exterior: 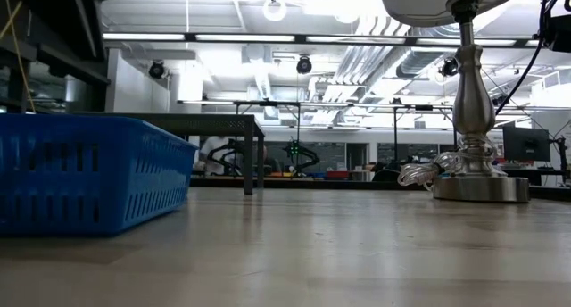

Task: Pick & Place Office Desk Supplies
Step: Put the top blue bin on the shelf

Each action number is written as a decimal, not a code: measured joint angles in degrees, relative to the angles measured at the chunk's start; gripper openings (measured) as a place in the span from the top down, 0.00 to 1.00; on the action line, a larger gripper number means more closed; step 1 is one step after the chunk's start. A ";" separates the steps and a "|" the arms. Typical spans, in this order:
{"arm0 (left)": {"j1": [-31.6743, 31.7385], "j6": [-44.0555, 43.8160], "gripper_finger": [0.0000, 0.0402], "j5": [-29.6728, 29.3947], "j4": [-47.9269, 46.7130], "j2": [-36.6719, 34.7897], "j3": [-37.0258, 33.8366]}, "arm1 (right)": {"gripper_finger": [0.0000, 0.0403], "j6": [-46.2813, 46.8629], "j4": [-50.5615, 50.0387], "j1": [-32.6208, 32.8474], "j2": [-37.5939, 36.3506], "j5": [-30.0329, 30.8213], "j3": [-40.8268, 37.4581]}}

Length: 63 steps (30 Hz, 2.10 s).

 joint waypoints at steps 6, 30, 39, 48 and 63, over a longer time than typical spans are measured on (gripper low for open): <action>3.84 0.67 0.77 0.30 3.50 -7.46 -6.85 | 0.70 0.00 0.00 0.00 -0.02 -0.02 -0.01; 23.26 22.10 0.77 13.46 16.29 -15.28 -18.59 | 0.70 -0.01 0.00 0.01 -0.02 -0.01 0.02; 27.21 24.24 0.77 17.99 20.18 -15.09 -23.11 | 0.70 -0.01 0.00 0.00 -0.02 -0.01 0.02; 27.29 24.26 0.77 19.06 21.51 -15.06 -26.03 | 0.70 0.00 0.00 0.02 -0.02 -0.02 -0.01; 27.29 25.71 0.77 19.54 25.32 -15.04 -30.96 | 0.70 0.00 0.00 0.01 -0.02 -0.01 -0.01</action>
